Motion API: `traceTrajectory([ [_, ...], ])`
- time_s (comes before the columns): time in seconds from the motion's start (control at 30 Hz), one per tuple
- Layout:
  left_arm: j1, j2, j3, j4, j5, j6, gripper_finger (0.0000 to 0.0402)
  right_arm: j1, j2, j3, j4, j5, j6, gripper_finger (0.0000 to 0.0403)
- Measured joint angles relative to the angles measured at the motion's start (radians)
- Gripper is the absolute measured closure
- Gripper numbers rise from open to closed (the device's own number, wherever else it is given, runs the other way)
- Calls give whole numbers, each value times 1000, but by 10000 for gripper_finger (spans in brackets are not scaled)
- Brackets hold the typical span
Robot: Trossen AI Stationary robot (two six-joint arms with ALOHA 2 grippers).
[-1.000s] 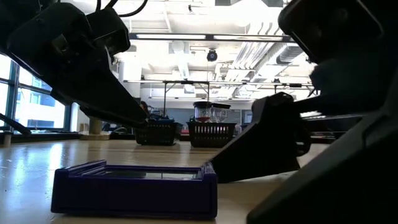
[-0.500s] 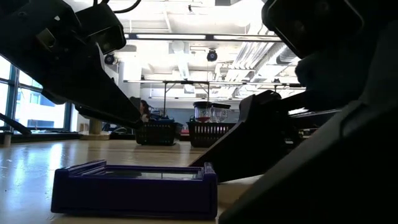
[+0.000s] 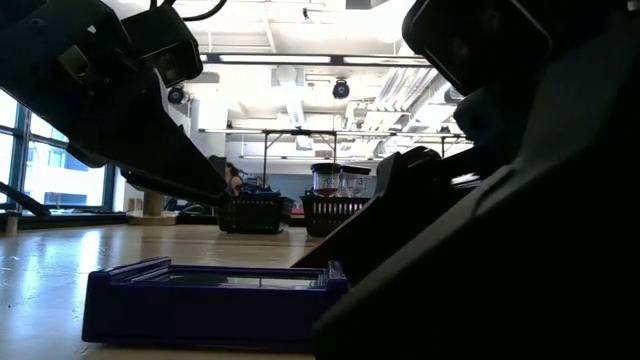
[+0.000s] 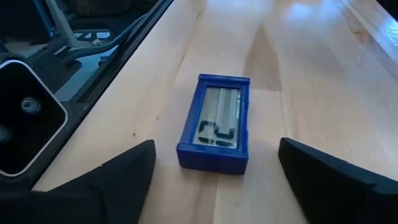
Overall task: Pick & Place Office items
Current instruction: Put the blue digital clock into the left black bin
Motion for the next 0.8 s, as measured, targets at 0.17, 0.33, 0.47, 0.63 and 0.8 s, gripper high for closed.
traceTrajectory([
  [0.17,0,0,0,0,0,0,204,-3,0,-1,-3,6,1,132],
  [0.33,0,0,0,0,0,0,204,-5,0,-3,-6,17,11,204],
  [0.47,0,0,0,0,0,0,204,-8,-1,-3,-6,18,14,264],
  [0.63,0,0,0,0,0,0,204,-11,-1,-4,-6,14,13,321],
  [0.8,0,0,0,0,0,0,204,-19,-1,-4,-6,-2,12,356],
])
